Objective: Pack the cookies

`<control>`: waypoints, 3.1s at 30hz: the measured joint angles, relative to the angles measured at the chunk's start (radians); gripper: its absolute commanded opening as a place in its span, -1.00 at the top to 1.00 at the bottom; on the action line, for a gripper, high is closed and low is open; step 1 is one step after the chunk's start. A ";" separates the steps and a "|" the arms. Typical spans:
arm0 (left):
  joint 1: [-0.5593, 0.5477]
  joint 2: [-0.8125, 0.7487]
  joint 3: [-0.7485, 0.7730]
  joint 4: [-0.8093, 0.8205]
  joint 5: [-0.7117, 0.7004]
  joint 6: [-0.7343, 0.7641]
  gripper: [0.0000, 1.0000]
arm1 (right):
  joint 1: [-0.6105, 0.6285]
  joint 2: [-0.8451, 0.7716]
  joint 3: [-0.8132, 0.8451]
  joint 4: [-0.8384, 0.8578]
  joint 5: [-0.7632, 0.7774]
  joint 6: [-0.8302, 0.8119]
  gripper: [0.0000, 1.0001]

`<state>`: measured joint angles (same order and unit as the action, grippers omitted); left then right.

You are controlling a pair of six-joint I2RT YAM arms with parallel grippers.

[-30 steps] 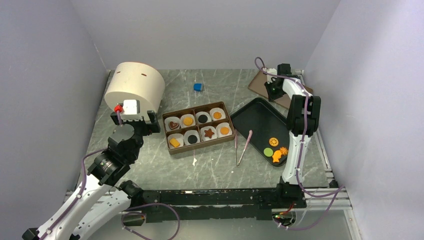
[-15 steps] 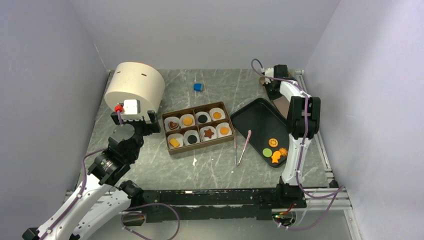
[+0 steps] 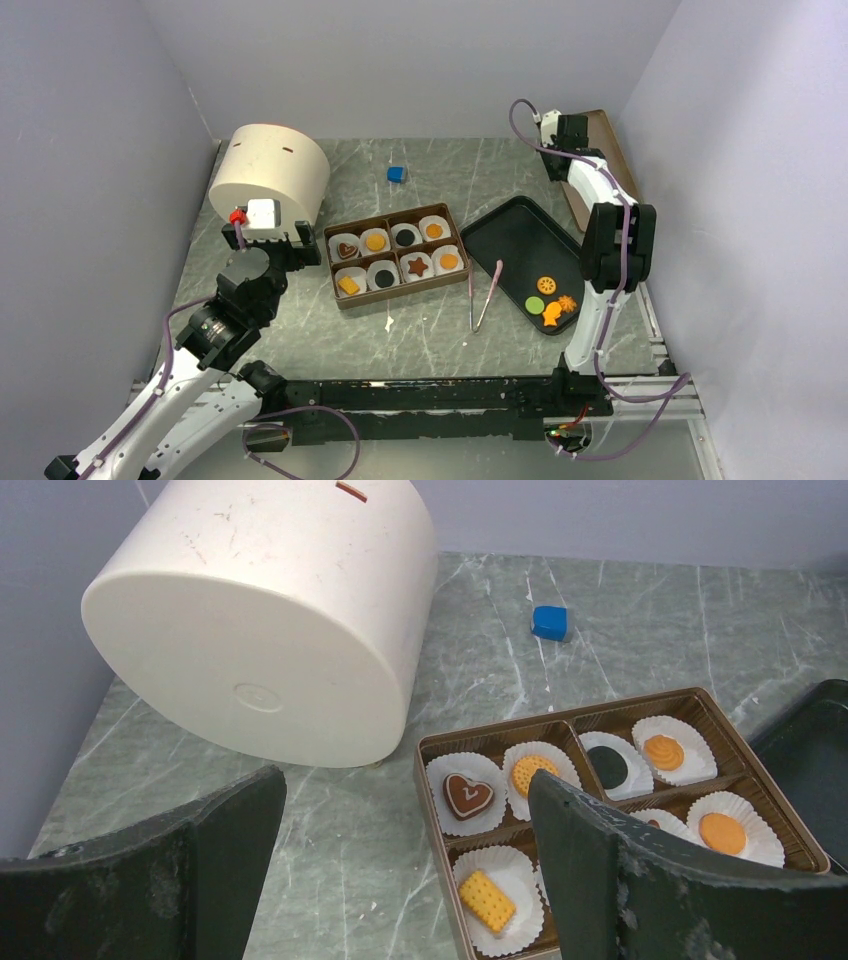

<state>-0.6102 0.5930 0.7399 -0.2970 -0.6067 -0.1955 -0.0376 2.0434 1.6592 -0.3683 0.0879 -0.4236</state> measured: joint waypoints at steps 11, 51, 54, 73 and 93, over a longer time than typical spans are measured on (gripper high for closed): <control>0.000 0.019 0.000 0.000 0.039 0.000 -0.93 | 0.084 -0.031 -0.037 -0.003 0.024 0.067 1.00; -0.071 0.494 0.030 0.454 0.665 -0.307 -0.79 | 0.625 -0.638 -0.431 0.229 0.011 0.785 1.00; -0.107 0.549 0.031 0.510 0.662 -0.311 -0.79 | 0.662 -0.657 -0.449 0.250 0.006 0.811 1.00; -0.262 0.764 0.153 0.681 0.508 -0.238 -0.24 | 0.722 -0.769 -0.571 0.409 -0.016 0.899 1.00; -0.331 0.824 0.313 0.512 0.219 0.069 0.90 | 0.720 -0.868 -0.634 0.505 -0.029 0.903 0.22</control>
<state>-0.9409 1.4174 1.0527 0.2150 -0.3878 -0.1268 0.6827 1.1751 1.0256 0.1368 0.0586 0.4797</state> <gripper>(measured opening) 0.228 0.196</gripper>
